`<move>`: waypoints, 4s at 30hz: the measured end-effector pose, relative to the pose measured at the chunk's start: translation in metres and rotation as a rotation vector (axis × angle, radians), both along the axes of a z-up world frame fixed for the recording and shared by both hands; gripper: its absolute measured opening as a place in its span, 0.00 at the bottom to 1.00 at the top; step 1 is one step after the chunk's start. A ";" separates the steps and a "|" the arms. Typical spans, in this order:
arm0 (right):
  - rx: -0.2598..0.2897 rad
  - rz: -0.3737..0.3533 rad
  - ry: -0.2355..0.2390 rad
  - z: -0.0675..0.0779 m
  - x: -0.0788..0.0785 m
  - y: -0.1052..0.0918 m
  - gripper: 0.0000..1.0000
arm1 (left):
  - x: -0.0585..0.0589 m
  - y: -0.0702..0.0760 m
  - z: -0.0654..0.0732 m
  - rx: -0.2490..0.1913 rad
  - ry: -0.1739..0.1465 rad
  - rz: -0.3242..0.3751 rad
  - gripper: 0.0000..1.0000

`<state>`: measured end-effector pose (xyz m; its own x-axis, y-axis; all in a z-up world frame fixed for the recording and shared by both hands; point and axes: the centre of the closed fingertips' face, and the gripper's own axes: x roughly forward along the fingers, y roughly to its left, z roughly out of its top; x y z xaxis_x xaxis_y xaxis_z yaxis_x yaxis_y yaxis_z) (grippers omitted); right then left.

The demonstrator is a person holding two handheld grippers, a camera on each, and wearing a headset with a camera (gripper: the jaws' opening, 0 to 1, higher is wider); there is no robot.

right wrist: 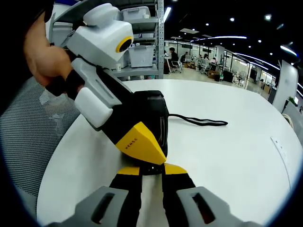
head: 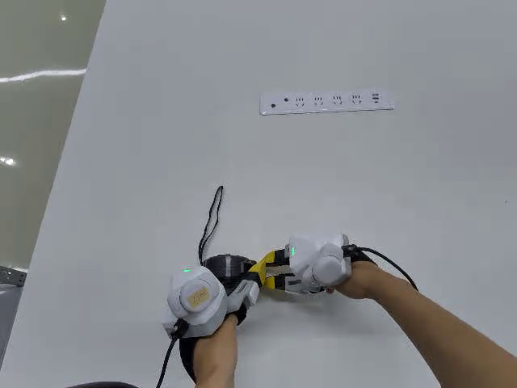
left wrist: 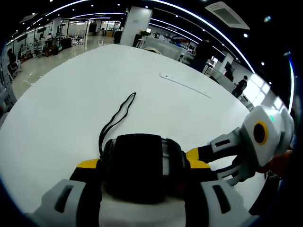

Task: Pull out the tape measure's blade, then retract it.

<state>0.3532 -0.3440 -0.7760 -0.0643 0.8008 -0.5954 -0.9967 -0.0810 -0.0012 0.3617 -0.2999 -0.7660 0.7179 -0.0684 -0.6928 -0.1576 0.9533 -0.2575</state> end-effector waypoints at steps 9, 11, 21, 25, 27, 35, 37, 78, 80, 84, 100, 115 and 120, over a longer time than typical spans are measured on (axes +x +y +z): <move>-0.021 -0.023 -0.004 0.000 0.002 -0.004 0.18 | -0.002 -0.001 -0.001 0.025 0.009 -0.032 0.69; -0.024 -0.021 -0.008 0.000 0.002 -0.005 0.19 | -0.004 -0.002 0.000 0.025 0.009 -0.035 0.69; -0.037 -0.049 -0.012 0.007 0.001 -0.011 0.24 | -0.010 -0.009 0.009 0.057 -0.015 -0.114 0.74; -0.041 -0.056 -0.012 0.011 -0.001 -0.013 0.27 | -0.011 -0.009 0.015 0.063 -0.027 -0.138 0.75; -0.044 -0.062 -0.014 0.012 -0.001 -0.015 0.28 | -0.012 -0.008 0.017 0.068 -0.036 -0.153 0.75; -0.040 -0.112 -0.011 0.023 -0.003 -0.022 0.33 | -0.017 -0.011 0.030 0.093 -0.081 -0.245 0.81; -0.038 -0.130 -0.007 0.025 -0.004 -0.025 0.35 | -0.019 -0.011 0.034 0.108 -0.093 -0.272 0.83; 0.017 -0.555 0.063 0.093 -0.042 -0.109 0.77 | -0.061 0.011 0.093 0.068 -0.181 -0.656 0.99; 0.019 -0.563 0.060 0.094 -0.045 -0.112 0.79 | -0.063 0.013 0.096 0.069 -0.194 -0.660 0.99; 0.027 -0.602 0.065 0.097 -0.049 -0.122 0.84 | -0.065 0.021 0.101 0.060 -0.215 -0.656 0.99; 0.055 -0.659 0.090 0.105 -0.066 -0.154 0.91 | -0.086 0.037 0.101 0.065 -0.201 -0.673 0.99; 0.056 -0.672 0.095 0.109 -0.067 -0.166 0.92 | -0.095 0.043 0.096 0.071 -0.187 -0.683 0.99; 0.059 -0.675 0.087 0.111 -0.066 -0.168 0.92 | -0.096 0.044 0.096 0.074 -0.188 -0.689 0.99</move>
<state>0.2875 -0.5118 -0.6652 0.4154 0.7133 -0.5645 -0.8254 0.5564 0.0957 0.2661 -0.2557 -0.6702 0.6355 -0.5071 -0.5822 0.5274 0.8359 -0.1523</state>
